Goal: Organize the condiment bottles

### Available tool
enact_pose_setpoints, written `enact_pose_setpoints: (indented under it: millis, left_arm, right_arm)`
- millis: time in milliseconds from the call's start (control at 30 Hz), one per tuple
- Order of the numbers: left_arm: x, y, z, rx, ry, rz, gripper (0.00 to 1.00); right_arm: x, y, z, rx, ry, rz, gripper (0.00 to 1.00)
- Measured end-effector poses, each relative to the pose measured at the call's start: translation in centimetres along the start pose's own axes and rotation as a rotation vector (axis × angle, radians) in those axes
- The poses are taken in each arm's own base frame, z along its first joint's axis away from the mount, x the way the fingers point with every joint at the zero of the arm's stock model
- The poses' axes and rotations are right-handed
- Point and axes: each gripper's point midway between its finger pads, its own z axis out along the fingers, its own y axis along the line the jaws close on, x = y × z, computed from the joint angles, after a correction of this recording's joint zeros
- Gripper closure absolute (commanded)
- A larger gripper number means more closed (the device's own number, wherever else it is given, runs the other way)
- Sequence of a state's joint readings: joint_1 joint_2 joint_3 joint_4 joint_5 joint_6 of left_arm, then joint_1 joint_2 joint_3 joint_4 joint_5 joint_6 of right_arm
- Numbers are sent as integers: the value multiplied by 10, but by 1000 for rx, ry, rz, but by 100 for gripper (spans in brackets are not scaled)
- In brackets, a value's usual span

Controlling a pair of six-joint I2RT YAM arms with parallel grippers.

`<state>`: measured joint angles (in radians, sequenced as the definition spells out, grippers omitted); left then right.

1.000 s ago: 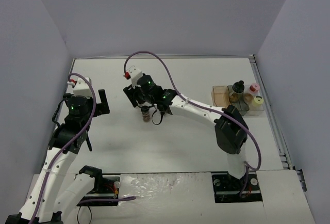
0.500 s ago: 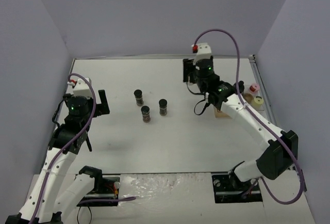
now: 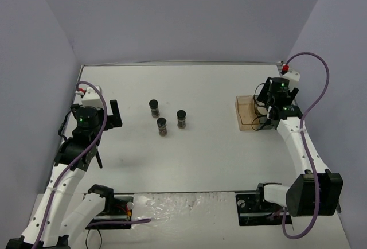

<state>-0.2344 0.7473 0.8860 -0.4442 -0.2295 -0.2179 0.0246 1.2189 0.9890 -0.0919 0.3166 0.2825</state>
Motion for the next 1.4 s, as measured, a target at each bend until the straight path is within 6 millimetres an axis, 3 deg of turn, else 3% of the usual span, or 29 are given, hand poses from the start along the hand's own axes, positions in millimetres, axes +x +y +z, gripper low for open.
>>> enact_pose_setpoints:
  millis: [333, 767, 933, 1033, 1133, 1267, 1400]
  left_arm:
    - [0, 0, 0, 0, -1, 0, 3]
    - [-2, 0, -2, 1, -8, -3, 3]
    - [-2, 0, -2, 1, -8, -2, 3]
    - [-2, 0, -2, 1, -8, -3, 3]
    - [-2, 0, -2, 1, -8, -2, 3]
    - [-2, 0, -2, 1, -8, -2, 3]
    - [-2, 0, -2, 1, -8, -2, 3]
  right_arm:
    - [17, -19, 31, 87, 44, 40, 100]
    - [69, -35, 56, 168, 99, 27, 100]
    - [89, -38, 67, 179, 115, 23, 76]
    - [98, -38, 70, 182, 124, 23, 48]
    - [99, -39, 72, 183, 125, 24, 28]
    - [98, -38, 71, 183, 123, 27, 12]
    - [88, -36, 63, 172, 110, 31, 4]
